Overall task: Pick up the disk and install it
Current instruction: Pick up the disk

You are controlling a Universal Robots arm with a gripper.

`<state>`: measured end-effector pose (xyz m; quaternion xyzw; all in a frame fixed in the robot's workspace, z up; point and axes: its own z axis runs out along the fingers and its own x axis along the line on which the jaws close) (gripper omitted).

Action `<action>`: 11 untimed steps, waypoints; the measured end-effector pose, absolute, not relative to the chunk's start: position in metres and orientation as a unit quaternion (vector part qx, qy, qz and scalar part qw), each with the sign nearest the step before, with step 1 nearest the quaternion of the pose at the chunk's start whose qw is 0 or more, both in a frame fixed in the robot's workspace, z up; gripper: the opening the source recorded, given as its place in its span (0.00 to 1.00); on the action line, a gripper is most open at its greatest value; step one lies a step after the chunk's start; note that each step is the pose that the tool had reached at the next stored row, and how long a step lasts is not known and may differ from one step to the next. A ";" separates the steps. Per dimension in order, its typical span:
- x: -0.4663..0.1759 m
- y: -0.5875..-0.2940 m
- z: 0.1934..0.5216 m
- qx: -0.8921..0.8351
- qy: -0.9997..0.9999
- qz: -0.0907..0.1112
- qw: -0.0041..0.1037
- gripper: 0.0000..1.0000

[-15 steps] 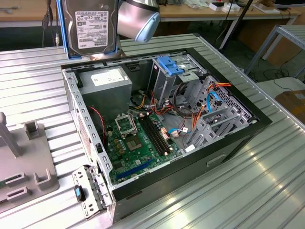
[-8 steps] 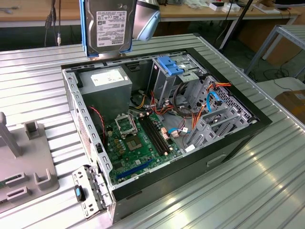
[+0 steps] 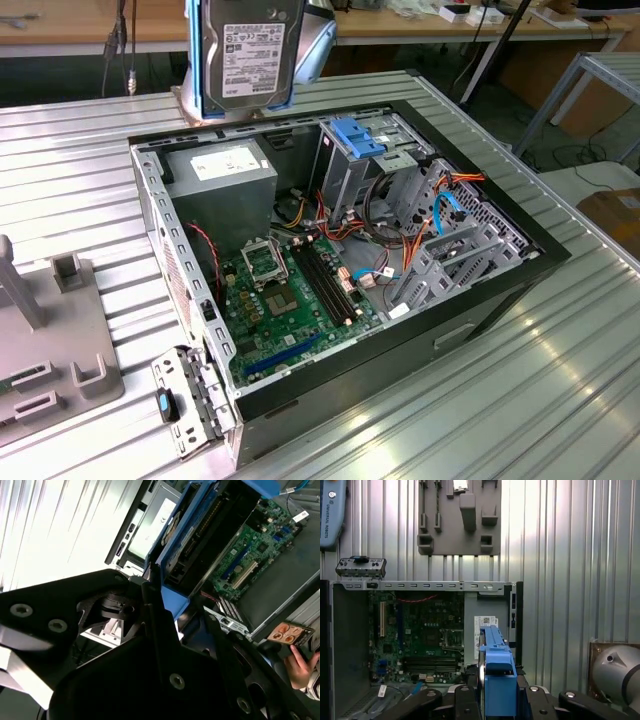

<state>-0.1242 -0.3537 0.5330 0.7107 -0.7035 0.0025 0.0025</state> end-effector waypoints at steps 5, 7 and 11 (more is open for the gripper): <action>-0.124 -0.364 0.533 0.711 -0.703 0.003 0.003 0.37; -0.124 -0.364 0.533 0.711 -0.703 0.003 0.003 0.37; -0.124 -0.366 0.533 0.711 -0.703 0.003 0.003 0.37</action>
